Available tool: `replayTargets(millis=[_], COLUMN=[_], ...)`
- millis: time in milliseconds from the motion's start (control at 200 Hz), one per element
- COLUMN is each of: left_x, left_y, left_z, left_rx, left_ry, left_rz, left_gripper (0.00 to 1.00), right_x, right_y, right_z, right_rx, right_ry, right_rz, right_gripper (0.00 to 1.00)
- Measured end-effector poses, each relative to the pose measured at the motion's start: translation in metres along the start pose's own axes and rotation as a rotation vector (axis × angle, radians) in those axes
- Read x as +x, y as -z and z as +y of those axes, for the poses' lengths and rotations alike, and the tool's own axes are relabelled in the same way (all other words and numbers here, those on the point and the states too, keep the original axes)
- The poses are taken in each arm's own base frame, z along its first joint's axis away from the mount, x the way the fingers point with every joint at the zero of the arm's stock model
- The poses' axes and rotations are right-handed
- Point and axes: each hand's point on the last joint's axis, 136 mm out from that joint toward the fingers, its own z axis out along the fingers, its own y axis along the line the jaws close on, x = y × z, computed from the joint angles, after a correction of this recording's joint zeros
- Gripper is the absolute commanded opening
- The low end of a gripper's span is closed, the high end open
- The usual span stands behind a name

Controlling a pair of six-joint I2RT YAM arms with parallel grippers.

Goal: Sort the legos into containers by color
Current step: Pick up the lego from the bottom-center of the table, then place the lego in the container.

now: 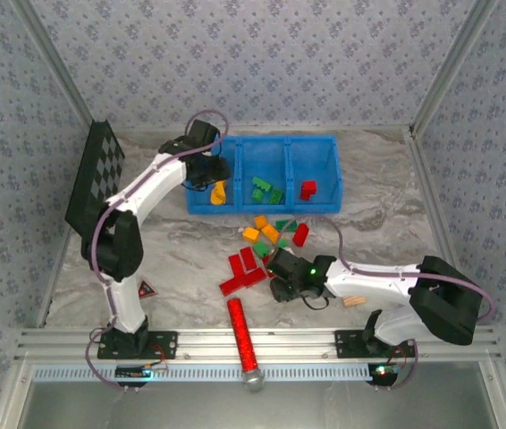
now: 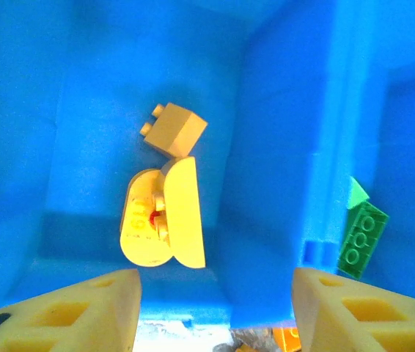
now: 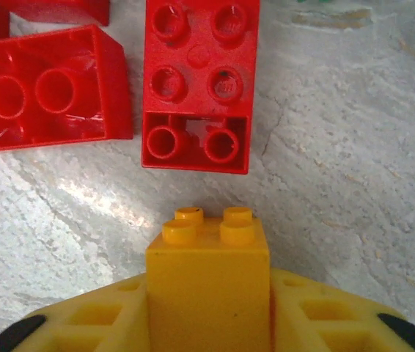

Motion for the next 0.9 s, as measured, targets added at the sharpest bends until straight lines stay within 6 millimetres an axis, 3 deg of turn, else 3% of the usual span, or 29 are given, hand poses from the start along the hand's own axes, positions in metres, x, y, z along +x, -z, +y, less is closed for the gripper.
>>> replayTargets(millis=[145,225,455,560,725,905], left_x=[0.007,0.019,0.070,0.098,0.131,0.162], left_y=[0.030,0.050,0.097,0.107,0.108,0.101], left_z=[0.004,0.013,0.057,0.077,0.100,0.104], left_rx=[0.024,0.026,0.018,0.020,0.020,0.031], left_ry=[-0.024,-0.044,-0.096,-0.103,-0.103,-0.148], left_rz=[-0.026,-0.030,-0.055,-0.059,-0.038,0.021], left_gripper=[0.58,0.58,0.60,0.61,0.61,0.61], right_x=[-0.012,-0.035,-0.155,-0.205,-0.267,-0.320], right_y=[0.009,0.026,0.106,0.128,0.123,0.089], right_z=[0.001,-0.001,-0.011,-0.010,0.009,0.030], right_rx=[-0.029,-0.053,-0.114,-0.105,-0.094,-0.085], right_ry=[-0.001,-0.015,-0.020,0.026,0.131,0.238], right_rz=[0.000,-0.037,-0.301,-0.386,-0.435,-0.439], right_gripper=[0.32,0.32,0.31,0.31,0.31,0.31])
